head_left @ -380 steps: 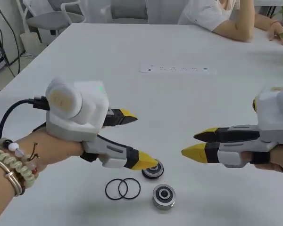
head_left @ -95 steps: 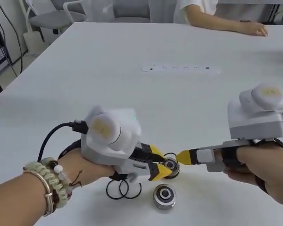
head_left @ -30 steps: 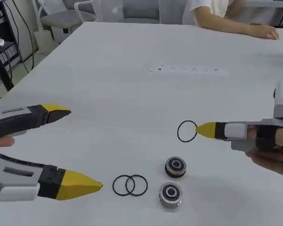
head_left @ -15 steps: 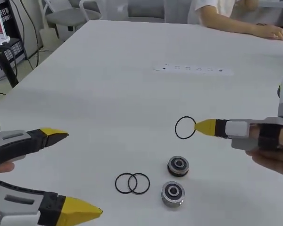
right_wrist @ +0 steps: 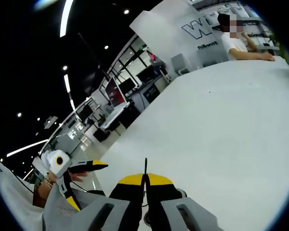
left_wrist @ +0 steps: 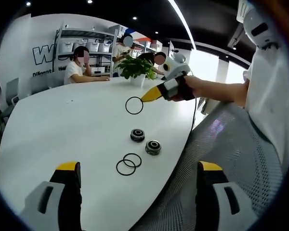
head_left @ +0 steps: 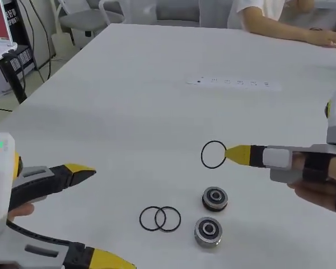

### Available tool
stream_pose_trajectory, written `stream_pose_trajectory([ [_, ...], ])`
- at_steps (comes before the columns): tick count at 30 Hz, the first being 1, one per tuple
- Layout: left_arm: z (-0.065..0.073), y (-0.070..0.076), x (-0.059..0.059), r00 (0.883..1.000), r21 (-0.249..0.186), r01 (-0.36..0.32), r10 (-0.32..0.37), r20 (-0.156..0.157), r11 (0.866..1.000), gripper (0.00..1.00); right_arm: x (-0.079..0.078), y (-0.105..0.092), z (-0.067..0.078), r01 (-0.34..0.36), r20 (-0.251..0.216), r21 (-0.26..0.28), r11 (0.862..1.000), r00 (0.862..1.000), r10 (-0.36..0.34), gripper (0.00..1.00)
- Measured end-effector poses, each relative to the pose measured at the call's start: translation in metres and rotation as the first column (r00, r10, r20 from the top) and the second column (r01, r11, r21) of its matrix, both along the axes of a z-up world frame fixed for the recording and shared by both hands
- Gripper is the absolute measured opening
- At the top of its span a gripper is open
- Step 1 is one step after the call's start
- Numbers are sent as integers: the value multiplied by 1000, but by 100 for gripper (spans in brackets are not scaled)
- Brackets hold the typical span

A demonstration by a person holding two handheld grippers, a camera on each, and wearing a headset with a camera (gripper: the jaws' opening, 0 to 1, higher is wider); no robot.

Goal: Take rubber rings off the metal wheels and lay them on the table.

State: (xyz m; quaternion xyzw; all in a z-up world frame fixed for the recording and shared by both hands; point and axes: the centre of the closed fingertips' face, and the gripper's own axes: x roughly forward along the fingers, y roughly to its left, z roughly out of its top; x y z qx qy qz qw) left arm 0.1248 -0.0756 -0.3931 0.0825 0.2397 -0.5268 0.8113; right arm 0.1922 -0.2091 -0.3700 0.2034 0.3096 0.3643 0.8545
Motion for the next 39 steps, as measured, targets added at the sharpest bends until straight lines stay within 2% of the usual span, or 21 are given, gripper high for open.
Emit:
stream_pose_trajectory([
  [9,-4,-1,-3,1000,-2,2,-2,-15,1000,99,-11,20,-11,-76,-10,-40,996,997,76,0],
  [13,-6,-1,-4,1000,-4,4,-4,-24,1000,99,-19,32,-21,-127,-27,-68,990,992,125,0],
  [17,-8,0,-4,1000,4,0,0,-28,1000,99,-26,40,-33,-180,-44,-114,977,983,176,0],
  [21,-9,0,-4,999,1,-5,5,-35,1000,99,-30,43,-41,-200,-63,-125,972,979,194,0],
  [30,-10,1,-3,999,0,-11,11,-40,1000,99,-38,52,-62,-262,-103,-179,948,964,246,0],
  [34,-11,2,-3,999,-4,-19,19,-44,1000,99,-41,52,-73,-284,-122,-210,936,957,263,0],
  [39,-11,3,-2,998,-8,-27,27,-52,1000,98,-39,47,-84,-283,-142,-240,929,956,255,0],
])
